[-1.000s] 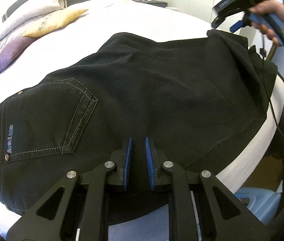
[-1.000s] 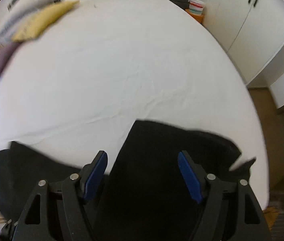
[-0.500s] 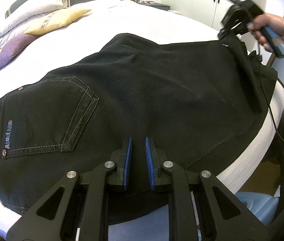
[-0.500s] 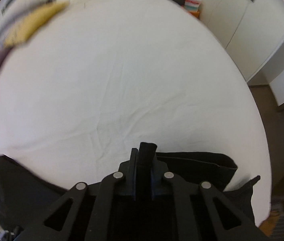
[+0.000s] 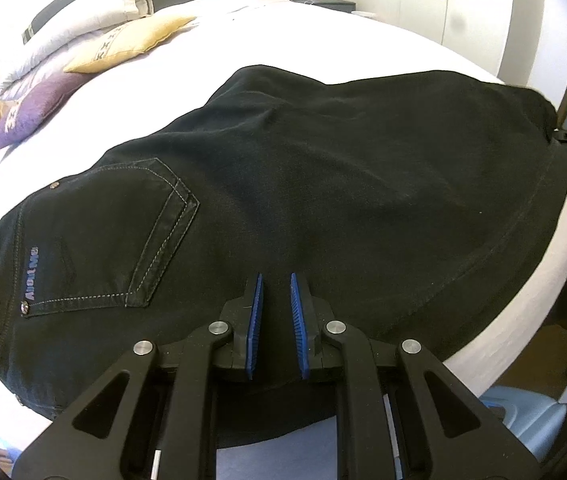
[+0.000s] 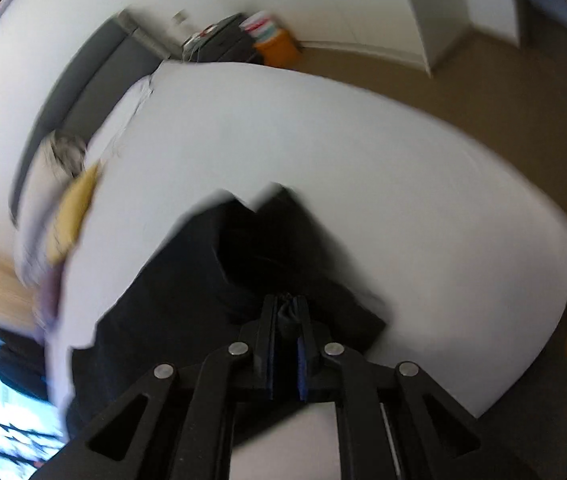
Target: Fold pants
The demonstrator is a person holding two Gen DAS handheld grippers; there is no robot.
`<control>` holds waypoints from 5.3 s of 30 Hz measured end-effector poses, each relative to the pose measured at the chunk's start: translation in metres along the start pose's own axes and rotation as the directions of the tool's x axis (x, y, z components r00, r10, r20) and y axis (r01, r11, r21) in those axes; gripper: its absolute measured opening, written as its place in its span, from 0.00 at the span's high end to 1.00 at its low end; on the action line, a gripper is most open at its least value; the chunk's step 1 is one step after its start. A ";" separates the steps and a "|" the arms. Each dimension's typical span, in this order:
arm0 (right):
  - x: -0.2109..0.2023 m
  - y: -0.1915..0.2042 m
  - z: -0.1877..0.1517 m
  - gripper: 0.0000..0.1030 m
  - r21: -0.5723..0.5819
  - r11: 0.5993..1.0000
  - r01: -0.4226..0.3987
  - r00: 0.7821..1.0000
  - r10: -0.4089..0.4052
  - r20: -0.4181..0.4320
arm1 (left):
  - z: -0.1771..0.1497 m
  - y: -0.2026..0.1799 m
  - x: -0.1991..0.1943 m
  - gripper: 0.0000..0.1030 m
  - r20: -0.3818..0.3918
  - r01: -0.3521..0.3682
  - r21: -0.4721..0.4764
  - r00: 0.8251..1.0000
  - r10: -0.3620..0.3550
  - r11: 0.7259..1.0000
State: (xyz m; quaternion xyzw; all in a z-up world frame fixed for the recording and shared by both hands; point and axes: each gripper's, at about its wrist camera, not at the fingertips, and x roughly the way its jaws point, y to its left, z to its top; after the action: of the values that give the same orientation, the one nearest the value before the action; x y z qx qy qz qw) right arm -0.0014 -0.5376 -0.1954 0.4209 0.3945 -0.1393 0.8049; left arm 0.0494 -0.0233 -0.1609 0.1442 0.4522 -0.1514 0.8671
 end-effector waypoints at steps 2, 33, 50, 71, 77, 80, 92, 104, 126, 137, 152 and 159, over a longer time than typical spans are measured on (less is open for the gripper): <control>-0.001 0.010 -0.001 0.92 -0.028 1.000 0.000 1.000 0.000 0.013 | 0.002 -0.005 0.001 0.87 -0.009 -0.022 0.006 1.000 0.022 1.000; -0.049 0.023 0.042 0.93 -0.120 0.989 -0.091 0.992 0.101 0.080 | 0.000 -0.032 -0.003 0.87 -0.001 -0.145 0.010 0.989 0.145 0.989; -0.036 0.015 0.035 0.48 0.116 0.985 -0.125 0.933 0.157 -0.324 | -0.005 -0.039 -0.005 0.87 0.034 -0.174 0.006 0.984 0.174 0.985; -0.006 0.032 0.033 0.93 0.120 0.975 -0.189 0.950 0.212 -0.229 | -0.011 -0.033 -0.006 0.87 0.048 -0.153 -0.043 0.987 0.155 0.987; -0.052 0.074 0.037 0.94 -0.116 0.941 -0.317 0.948 0.309 -0.081 | -0.007 -0.028 -0.007 0.86 0.035 -0.135 -0.076 0.990 0.138 0.988; -0.026 0.038 0.033 0.94 -0.040 0.969 -0.243 0.965 0.237 -0.108 | -0.005 -0.031 -0.007 0.86 0.038 -0.133 -0.078 0.990 0.136 0.988; -0.018 0.006 0.017 0.95 -0.063 0.978 -0.198 0.979 0.193 -0.071 | -0.004 -0.034 -0.009 0.86 0.042 -0.135 -0.044 0.990 0.137 0.990; -0.018 -0.048 0.011 0.78 0.172 0.963 -0.206 0.973 0.220 -0.069 | -0.010 -0.024 -0.015 0.86 0.045 -0.078 -0.064 0.996 0.081 0.995; 0.025 0.006 0.031 1.00 0.044 0.977 -0.210 0.963 0.214 -0.166 | 0.012 -0.009 -0.018 0.53 0.090 0.089 -0.144 0.993 -0.077 0.986; 0.040 0.241 -0.022 0.50 -0.353 0.765 -0.538 0.823 0.388 -0.414 | 0.093 0.098 -0.005 0.39 0.151 0.004 -0.229 0.988 0.032 0.973; 0.266 0.309 -0.065 1.00 -0.191 0.885 -0.425 0.801 0.269 -0.535 | 0.040 0.160 0.054 0.39 0.061 -0.031 -0.326 0.997 0.053 0.945; 0.173 0.296 -0.051 0.66 -0.219 0.787 -0.576 0.772 0.436 -0.462 | 0.066 0.164 0.020 0.39 0.168 0.008 -0.364 0.984 0.057 0.931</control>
State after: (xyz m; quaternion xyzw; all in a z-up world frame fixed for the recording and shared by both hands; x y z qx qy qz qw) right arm 0.2495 -0.2992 -0.1745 0.3823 0.4331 0.2446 0.7787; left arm 0.1733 0.0986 -0.1226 -0.0267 0.3923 -0.0664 0.9170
